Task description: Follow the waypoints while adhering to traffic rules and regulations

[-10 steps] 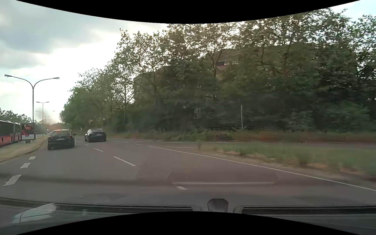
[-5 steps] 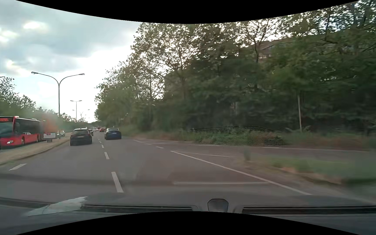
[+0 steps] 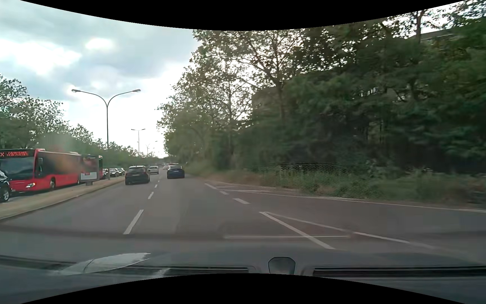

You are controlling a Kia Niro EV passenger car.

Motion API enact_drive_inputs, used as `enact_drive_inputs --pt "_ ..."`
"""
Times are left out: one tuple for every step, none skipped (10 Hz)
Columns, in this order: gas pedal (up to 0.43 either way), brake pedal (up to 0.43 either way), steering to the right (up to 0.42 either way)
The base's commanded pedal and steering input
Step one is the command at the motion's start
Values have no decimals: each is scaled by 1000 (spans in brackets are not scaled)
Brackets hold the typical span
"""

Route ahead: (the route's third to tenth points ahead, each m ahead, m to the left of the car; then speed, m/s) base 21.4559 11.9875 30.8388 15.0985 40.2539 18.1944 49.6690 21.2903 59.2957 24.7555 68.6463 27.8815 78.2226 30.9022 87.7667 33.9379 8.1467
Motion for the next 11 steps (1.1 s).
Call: enact_drive_inputs --pt "169 0 -186" --pt "177 0 -180" --pt "189 0 -176" --pt "209 0 -172" --pt "228 0 -166" --pt "240 0 -154" --pt "240 0 -142" --pt "248 0 -127" --pt "248 0 -113" --pt "260 0 -100" --pt "268 0 -90"
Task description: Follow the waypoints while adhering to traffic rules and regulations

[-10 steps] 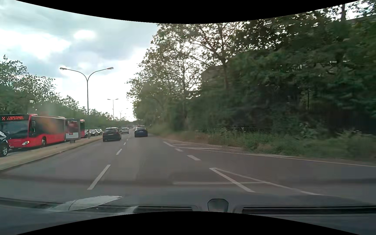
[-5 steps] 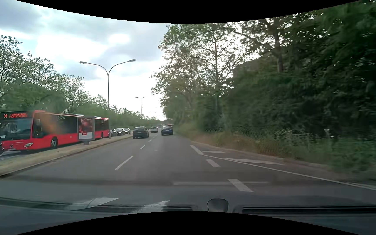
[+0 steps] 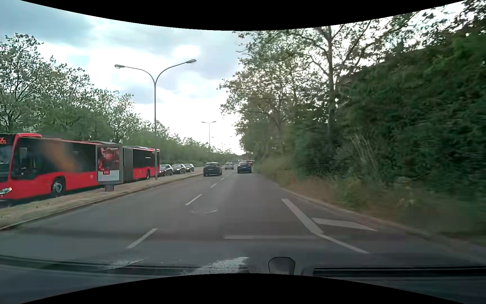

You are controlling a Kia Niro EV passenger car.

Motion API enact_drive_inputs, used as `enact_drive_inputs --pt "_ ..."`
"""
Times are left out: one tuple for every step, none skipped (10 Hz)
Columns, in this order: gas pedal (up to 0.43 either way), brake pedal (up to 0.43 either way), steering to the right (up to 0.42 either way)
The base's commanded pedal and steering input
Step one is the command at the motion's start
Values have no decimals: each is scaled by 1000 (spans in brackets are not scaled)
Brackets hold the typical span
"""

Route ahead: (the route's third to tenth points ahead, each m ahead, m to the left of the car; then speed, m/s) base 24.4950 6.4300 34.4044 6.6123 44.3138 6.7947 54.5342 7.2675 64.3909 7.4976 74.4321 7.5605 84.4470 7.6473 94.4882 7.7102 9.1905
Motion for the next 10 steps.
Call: enact_drive_inputs --pt "280 0 -79" --pt "287 0 -58" --pt "299 0 -36" --pt "299 0 -18" --pt "299 0 -4" --pt "311 0 -3" --pt "311 0 -4" --pt "311 0 -4" --pt "311 0 -2" --pt "311 0 -1"
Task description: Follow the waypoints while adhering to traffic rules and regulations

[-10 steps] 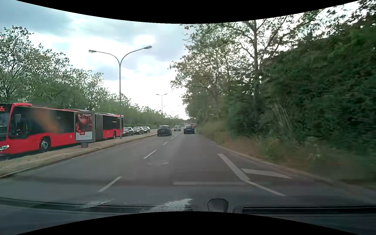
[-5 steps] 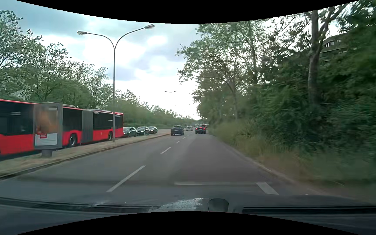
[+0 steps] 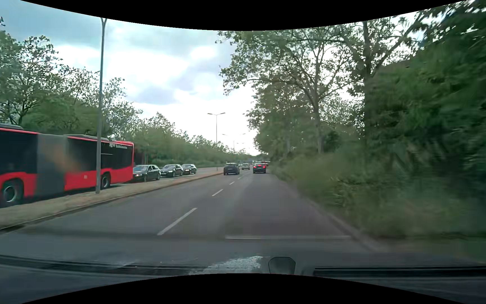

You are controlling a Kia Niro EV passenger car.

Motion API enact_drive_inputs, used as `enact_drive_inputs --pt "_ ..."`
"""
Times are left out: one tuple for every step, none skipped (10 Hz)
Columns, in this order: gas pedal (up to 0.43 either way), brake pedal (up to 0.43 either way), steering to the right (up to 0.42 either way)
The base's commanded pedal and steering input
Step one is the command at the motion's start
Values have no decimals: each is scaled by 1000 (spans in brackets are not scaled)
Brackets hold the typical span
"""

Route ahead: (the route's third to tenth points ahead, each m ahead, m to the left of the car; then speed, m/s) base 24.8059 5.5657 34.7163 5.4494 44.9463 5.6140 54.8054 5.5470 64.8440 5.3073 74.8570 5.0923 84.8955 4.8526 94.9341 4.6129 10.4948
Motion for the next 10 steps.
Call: enact_drive_inputs --pt "311 0 0" --pt "311 0 0" --pt "311 0 0" --pt "311 0 -3" --pt "311 0 -6" --pt "311 0 -8" --pt "299 0 -9" --pt "299 0 -9" --pt "280 0 -9" --pt "268 0 -8"
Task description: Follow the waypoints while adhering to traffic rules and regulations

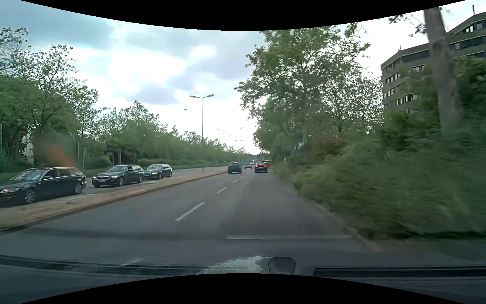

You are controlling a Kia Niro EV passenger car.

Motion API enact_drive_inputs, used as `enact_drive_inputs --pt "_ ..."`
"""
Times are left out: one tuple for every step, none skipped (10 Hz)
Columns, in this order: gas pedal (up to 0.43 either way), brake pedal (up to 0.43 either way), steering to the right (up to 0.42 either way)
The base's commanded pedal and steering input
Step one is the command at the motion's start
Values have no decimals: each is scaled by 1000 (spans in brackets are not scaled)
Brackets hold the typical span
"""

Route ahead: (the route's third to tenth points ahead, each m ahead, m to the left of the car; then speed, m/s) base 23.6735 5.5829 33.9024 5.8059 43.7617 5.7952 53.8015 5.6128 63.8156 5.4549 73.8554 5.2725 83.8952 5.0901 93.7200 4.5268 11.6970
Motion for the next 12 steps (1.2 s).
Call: enact_drive_inputs --pt "248 0 -7" --pt "240 0 -6" --pt "228 0 -5" --pt "209 0 -3" --pt "209 0 -3" --pt "209 0 -3" --pt "197 0 -2" --pt "177 0 -2" --pt "177 0 -2" --pt "157 0 -6" --pt "130 0 -3" --pt "110 0 0"
